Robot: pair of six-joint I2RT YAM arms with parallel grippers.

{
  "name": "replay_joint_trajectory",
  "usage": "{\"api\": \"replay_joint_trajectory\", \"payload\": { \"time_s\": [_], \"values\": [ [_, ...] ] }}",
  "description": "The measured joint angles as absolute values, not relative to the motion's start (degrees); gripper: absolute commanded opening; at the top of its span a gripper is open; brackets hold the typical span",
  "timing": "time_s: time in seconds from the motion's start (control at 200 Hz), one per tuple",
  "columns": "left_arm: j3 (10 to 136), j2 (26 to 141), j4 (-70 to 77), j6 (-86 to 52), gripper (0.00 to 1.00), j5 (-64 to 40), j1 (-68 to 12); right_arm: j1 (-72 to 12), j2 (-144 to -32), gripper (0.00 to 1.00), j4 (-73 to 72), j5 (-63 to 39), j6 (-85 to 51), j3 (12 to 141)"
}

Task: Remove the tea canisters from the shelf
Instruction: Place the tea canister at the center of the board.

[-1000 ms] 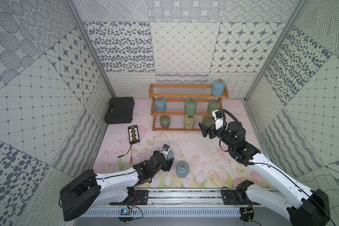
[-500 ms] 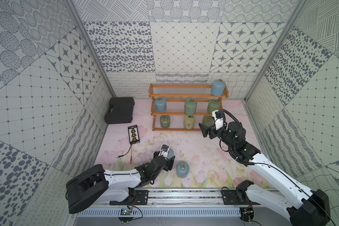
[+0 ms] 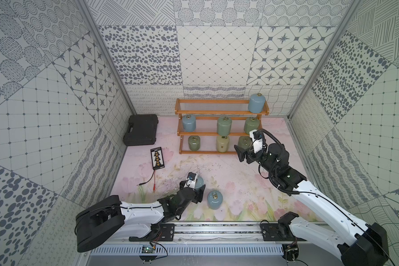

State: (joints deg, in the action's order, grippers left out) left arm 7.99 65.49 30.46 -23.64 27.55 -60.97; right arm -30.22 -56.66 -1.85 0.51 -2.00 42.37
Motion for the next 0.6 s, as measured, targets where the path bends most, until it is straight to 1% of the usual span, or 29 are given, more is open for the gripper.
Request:
{"api": "replay_joint_trajectory", "payload": {
  "time_s": [0.18,0.6],
  "values": [
    [7.77,65.28,30.5,-24.97,0.81,28.03,-61.39,-30.22,-56.66,1.0,-1.83,0.54,-1.91,42.35],
    [7.16,61.65,26.72,-27.53,0.83,29.15,-62.48,-30.22,-56.66,1.0,-1.28,0.71,-1.67,42.3]
  ]
}}
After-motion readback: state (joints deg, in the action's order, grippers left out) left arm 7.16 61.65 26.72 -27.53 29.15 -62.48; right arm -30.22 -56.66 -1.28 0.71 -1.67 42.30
